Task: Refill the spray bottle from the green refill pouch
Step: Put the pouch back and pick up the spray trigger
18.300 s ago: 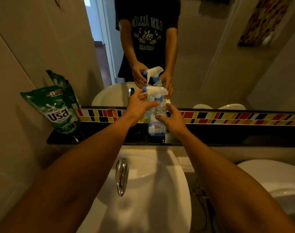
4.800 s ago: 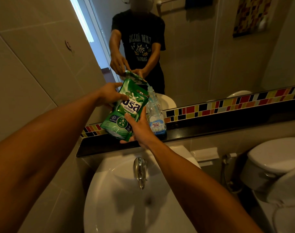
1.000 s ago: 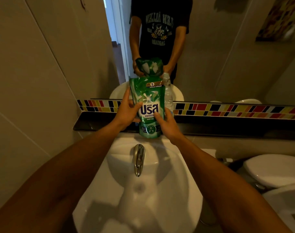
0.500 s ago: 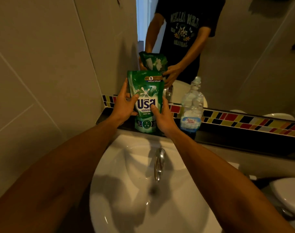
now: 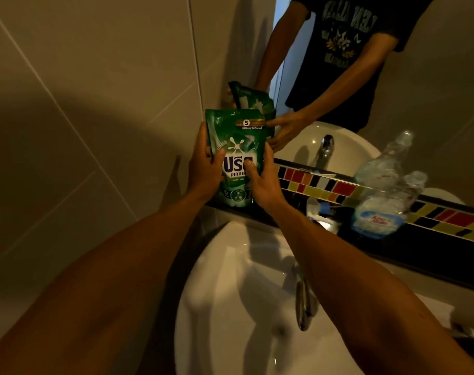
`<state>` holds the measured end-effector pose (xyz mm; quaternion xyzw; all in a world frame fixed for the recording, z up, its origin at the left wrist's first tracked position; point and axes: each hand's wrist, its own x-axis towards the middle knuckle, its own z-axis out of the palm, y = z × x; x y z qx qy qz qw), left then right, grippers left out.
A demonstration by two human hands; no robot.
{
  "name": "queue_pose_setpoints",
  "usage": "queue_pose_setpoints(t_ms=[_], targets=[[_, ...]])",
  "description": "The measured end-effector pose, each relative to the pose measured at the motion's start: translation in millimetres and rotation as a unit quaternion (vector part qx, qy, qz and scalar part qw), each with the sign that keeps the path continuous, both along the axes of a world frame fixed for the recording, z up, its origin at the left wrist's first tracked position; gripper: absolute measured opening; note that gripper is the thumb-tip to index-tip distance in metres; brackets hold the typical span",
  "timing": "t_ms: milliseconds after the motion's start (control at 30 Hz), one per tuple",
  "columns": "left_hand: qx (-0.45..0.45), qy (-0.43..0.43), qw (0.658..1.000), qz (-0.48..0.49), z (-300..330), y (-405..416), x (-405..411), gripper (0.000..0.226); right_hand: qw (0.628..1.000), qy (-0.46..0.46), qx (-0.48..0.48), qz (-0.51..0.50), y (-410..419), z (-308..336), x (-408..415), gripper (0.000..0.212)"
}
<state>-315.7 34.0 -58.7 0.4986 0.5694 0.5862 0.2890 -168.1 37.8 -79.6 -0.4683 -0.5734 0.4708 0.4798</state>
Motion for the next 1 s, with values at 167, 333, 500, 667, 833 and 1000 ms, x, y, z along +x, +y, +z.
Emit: queue_pose_setpoints(t_ms=[167,333,500,667,833,1000], targets=[[0.018,-0.017,0.999,0.032,-21,14,-13,0.071,1.000,-0.006,-0.003,-0.003,17,-9,-19,0.064],[0.026,0.020,0.998,0.057,-41,18,-21,0.072,1.000,-0.004,0.020,-0.004,22,-23,-28,0.056],[0.027,0.057,0.996,0.058,-48,16,-22,0.070,1.000,0.001,0.024,-0.006,14,-25,-24,0.055],[0.000,0.051,0.998,0.040,-48,9,-19,0.080,0.999,-0.031,0.012,-0.007,2,-20,-9,0.057],[-0.055,0.090,0.992,0.076,-53,-15,-8,0.090,0.993,-0.105,0.003,-0.052,-21,-23,18,0.048],[-0.061,0.179,0.981,0.051,-59,-45,15,0.058,0.983,-0.148,-0.044,-0.098,-53,-31,63,0.043]])
